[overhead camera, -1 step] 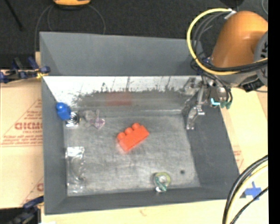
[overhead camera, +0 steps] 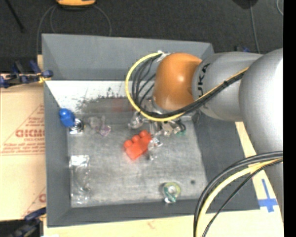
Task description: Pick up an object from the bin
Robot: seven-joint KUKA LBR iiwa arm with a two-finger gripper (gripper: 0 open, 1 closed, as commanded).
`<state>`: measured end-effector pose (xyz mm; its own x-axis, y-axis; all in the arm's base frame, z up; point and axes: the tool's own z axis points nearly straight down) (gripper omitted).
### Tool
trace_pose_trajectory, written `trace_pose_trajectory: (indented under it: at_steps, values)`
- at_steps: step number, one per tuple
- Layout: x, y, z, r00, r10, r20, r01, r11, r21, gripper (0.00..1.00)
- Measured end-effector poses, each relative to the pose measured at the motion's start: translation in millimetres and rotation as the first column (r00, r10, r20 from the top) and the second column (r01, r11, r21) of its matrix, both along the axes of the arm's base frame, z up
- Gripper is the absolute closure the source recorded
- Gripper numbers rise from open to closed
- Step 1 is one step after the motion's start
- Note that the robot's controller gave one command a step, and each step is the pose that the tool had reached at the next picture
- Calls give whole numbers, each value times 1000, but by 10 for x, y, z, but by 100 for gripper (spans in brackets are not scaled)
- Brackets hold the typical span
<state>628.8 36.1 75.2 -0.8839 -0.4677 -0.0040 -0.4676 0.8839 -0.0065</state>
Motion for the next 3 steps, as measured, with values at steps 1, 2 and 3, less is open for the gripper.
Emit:
trace_pose_trajectory:
  at_steps: [1,2,3]
  values:
    - [-67,2,266,939,343,0,-343,939,2,0]
    - [63,176,259,826,563,-1,-563,826,2,0]
    - [123,298,27,630,777,-4,-777,630,-3,0]
